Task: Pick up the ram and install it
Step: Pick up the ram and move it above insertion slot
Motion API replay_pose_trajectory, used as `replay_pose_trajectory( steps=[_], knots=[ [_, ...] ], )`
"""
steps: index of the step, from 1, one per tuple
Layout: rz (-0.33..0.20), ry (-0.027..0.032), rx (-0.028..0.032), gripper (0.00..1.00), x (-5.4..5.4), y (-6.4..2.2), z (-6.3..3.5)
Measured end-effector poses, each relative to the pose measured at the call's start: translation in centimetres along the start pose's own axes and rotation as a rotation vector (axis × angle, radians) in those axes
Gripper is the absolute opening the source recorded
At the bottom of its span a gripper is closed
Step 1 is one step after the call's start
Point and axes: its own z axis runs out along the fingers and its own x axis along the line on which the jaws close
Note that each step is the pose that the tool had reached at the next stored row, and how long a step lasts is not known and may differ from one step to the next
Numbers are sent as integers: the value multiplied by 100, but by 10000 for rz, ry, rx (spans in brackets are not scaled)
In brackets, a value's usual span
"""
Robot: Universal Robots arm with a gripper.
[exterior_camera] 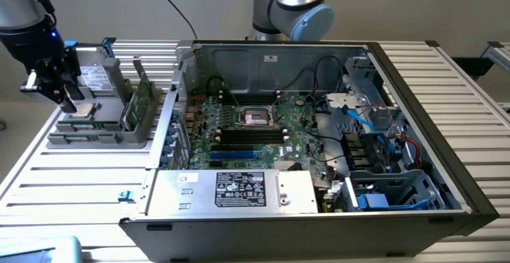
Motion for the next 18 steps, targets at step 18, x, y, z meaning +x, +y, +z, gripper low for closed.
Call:
replay_pose_trajectory(
  steps=[18],
  knots=[
    [2,134,47,43,48,-53,278]
  ],
)
